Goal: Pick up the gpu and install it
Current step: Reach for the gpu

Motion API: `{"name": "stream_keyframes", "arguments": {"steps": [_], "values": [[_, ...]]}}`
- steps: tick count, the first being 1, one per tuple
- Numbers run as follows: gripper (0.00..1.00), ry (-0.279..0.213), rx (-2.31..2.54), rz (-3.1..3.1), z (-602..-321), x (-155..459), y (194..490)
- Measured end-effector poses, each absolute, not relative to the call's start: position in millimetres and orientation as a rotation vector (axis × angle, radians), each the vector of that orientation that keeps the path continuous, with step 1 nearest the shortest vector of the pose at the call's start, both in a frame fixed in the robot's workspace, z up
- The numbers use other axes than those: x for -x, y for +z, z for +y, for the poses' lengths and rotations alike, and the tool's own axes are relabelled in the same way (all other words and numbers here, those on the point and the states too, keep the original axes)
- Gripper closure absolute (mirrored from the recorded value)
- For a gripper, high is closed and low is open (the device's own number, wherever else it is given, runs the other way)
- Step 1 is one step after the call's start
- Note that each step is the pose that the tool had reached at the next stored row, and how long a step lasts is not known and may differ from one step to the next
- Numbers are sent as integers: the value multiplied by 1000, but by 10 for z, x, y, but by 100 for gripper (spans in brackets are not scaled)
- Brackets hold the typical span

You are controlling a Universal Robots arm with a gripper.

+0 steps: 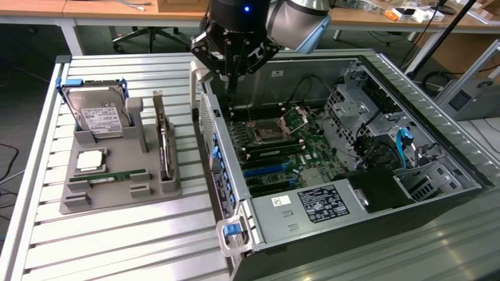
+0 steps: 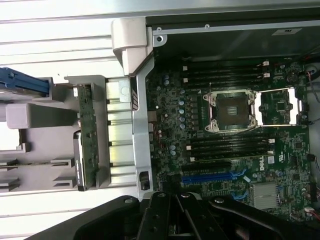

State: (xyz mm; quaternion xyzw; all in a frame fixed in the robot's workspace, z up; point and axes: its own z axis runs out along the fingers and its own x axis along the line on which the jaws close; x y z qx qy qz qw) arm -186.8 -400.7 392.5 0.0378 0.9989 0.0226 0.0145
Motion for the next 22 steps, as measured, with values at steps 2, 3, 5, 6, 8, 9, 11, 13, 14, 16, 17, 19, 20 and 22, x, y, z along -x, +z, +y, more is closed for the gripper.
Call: {"name": "stream_keyframes", "arguments": {"steps": [2,3,5,6,8,9,11,13,14,16,17,19,20,22], "values": [[89,70,-117,3110,-4007,1872,3925],[89,70,-118,3110,-4008,1873,3925],[89,70,-118,3110,-4008,1877,3925],[89,70,-118,3109,-4009,1879,3925],[89,70,-118,3110,-4009,1884,3925],[89,70,-117,3109,-4010,1886,3925],[89,70,-118,3109,-4010,1891,3924],[89,70,-118,3109,-4011,1895,3924],[89,70,-117,3110,-4011,1897,3925],[89,70,-117,3110,-4011,1901,3925],[89,70,-118,3110,-4012,1903,3925],[89,70,-117,3109,-4012,1907,3924],[89,70,-118,3110,-4013,1909,3924],[89,70,-117,3109,-4013,1912,3924]]}}
